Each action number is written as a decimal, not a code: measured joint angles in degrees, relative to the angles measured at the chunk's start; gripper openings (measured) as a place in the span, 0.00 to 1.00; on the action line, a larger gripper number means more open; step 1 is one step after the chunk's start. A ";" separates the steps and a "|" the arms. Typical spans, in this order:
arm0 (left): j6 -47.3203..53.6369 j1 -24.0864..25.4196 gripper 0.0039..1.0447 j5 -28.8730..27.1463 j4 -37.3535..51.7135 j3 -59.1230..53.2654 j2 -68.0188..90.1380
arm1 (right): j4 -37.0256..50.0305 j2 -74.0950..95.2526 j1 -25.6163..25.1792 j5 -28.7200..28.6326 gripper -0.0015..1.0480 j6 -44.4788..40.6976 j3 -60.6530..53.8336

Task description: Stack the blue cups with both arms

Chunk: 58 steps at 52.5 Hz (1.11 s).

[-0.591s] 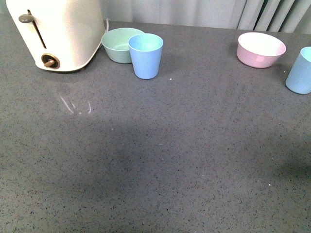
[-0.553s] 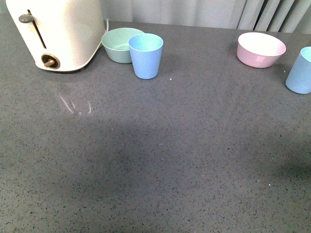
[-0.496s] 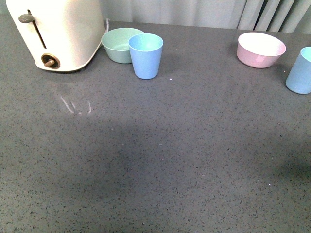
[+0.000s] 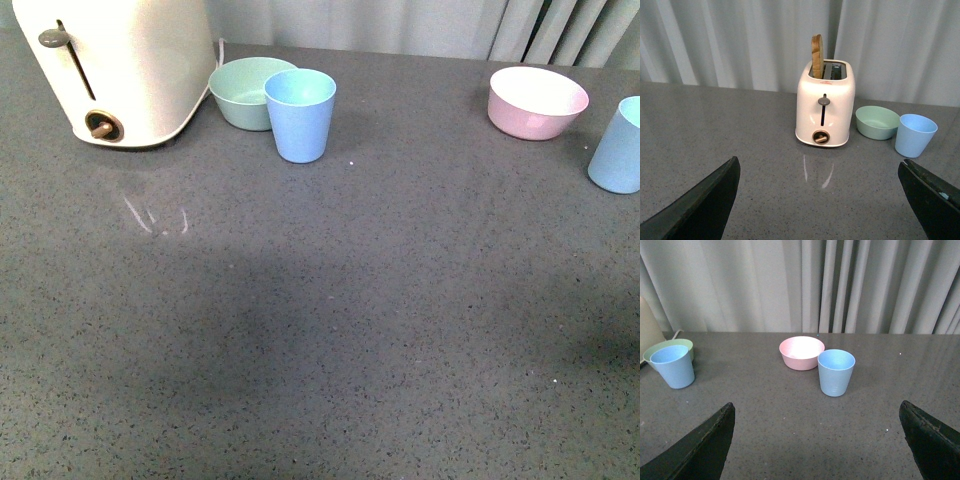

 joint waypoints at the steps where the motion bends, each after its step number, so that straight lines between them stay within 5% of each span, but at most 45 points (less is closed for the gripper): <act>1: 0.00 0.00 0.92 0.00 0.00 0.00 0.00 | 0.00 0.00 0.00 0.00 0.91 0.00 0.00; 12: 0.00 0.07 0.92 0.33 -0.11 0.04 0.09 | 0.00 0.00 0.00 0.00 0.91 0.00 0.00; 17: -3.85 4.07 0.92 16.31 -14.53 6.40 10.51 | 0.00 -0.02 0.00 -0.11 0.91 0.00 0.00; 20: -5.68 3.43 0.92 20.85 -13.42 8.90 20.44 | 0.00 -0.04 0.02 -0.07 0.91 0.00 0.00; 36: -10.10 -6.91 0.92 18.23 13.66 23.61 61.29 | 0.00 -0.04 0.02 0.00 0.91 0.00 0.00; 58: -16.13 -16.46 0.92 13.38 16.15 42.93 89.83 | 0.00 -0.04 0.02 0.00 0.91 0.00 0.00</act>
